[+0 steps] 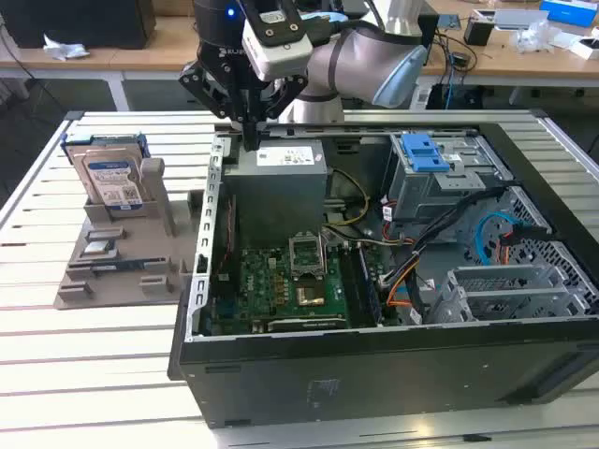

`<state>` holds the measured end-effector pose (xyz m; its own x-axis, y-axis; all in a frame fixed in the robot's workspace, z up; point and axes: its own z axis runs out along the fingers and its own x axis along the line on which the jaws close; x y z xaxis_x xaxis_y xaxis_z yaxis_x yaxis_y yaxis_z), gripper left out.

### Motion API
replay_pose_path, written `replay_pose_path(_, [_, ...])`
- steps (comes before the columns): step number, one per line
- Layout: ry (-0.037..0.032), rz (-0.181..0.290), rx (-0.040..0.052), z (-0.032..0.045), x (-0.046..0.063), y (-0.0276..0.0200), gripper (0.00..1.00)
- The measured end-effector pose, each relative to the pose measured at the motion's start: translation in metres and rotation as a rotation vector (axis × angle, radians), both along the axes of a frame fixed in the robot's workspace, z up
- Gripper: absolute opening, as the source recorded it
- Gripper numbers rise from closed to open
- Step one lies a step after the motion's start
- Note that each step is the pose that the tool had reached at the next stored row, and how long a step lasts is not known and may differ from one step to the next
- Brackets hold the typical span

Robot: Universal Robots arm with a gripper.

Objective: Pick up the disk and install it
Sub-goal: 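Reach for the disk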

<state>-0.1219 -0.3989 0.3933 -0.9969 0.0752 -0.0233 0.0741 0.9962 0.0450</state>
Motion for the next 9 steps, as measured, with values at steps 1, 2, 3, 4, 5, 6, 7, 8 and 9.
replay_pose_path(1, [-0.0001, 0.000, 0.0000, 0.0000, 0.000, 0.0000, 0.11])
replay_pose_path(2, [0.0000, 0.000, 0.0000, 0.0000, -0.004, 0.0000, 0.11])
replay_pose_path(3, [0.0000, 0.000, 0.0001, 0.0000, -0.006, 0.0000, 0.11])
replay_pose_path(4, [-0.0001, 0.000, 0.0000, 0.0000, -0.008, 0.0000, 0.11])
replay_pose_path(5, [-0.0001, 0.000, 0.0001, 0.0000, -0.009, 0.0000, 0.11])
replay_pose_path(6, [0.0000, 0.000, 0.0000, 0.0000, -0.010, 0.0000, 0.11])
replay_pose_path(7, [-0.0001, 0.000, 0.0000, 0.0000, -0.011, 0.0000, 0.11])
replay_pose_path(8, [0.0000, 0.000, 0.0000, 0.0000, -0.011, 0.0000, 0.11])
replay_pose_path(9, [0.0000, 0.000, 0.0000, 0.0000, -0.012, 0.0000, 0.11])
